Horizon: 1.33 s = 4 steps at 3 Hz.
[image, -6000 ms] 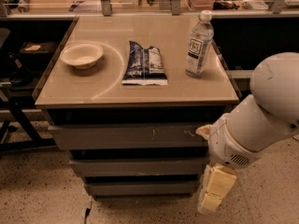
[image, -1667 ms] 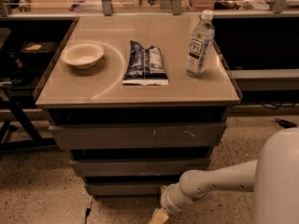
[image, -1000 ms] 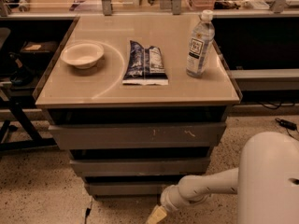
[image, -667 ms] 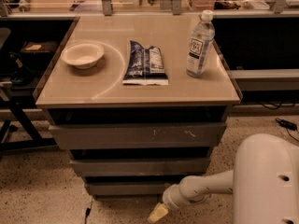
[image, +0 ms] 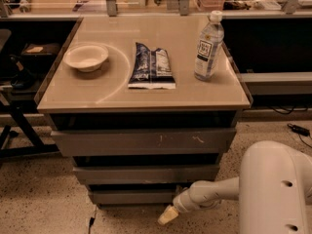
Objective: Open bottom drawer
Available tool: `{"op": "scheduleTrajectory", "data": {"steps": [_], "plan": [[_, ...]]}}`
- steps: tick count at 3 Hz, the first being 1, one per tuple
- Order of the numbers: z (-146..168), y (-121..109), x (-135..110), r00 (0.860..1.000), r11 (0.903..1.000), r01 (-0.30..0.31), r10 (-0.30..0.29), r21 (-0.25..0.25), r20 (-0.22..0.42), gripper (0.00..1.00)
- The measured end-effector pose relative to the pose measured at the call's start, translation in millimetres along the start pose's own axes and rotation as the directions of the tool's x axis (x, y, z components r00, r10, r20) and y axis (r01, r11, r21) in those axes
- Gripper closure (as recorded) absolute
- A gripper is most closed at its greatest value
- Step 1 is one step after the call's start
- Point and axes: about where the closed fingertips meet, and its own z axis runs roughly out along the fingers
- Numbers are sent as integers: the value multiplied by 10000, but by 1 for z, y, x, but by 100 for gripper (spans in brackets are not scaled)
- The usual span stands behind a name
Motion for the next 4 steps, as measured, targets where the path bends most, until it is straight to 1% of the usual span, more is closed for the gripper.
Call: {"op": "scheduleTrajectory", "data": {"steps": [2,3,4], "plan": [[11,-27,2,10000,9995,57,-57,306,3,0],[22,-37,5,9999,9996,93,-92,284,-52,0],[34,-44,13,10000,9998,62,-61,168,-49,0]]}}
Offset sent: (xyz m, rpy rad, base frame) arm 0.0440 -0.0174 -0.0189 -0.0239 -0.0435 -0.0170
